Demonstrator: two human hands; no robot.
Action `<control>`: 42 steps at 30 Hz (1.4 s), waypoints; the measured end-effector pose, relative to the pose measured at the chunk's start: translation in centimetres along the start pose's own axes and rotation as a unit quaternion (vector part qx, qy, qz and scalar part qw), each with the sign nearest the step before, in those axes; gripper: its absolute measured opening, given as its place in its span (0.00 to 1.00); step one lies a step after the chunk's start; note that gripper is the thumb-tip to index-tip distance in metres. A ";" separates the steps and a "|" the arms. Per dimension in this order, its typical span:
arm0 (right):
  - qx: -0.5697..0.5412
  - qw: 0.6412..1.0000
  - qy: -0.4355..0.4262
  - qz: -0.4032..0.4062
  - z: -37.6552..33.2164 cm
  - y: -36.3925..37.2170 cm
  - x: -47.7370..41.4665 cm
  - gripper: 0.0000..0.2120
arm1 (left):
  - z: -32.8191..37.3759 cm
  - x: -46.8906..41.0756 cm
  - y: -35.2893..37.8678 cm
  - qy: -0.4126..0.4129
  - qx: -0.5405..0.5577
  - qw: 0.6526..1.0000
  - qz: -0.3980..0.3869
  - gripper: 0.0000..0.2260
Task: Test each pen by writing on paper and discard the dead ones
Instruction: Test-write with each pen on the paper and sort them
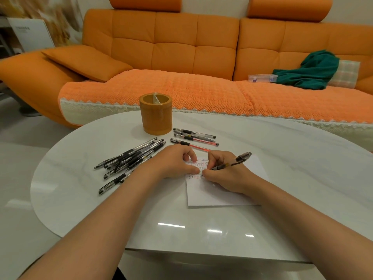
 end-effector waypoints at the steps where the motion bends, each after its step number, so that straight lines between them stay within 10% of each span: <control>1: 0.000 1.000 0.001 -0.003 -0.1 0.0 0.0 0.10 | 0.0 0.0 0.0 0.000 0.000 1.000 -0.001 0.14; 42: 0.008 1.000 0.011 -0.016 -0.3 0.2 0.1 0.09 | -0.2 -0.2 0.2 0.001 0.002 1.000 -0.003 0.15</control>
Point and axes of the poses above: each hand's wrist, its own x-axis away from the middle knuckle, its own y-axis out of the palm, z = x × y, the point moved 10 cm from there along -x, towards the middle knuckle, and after that the axes turned 3 degrees about -x, right-handed, at the moved point
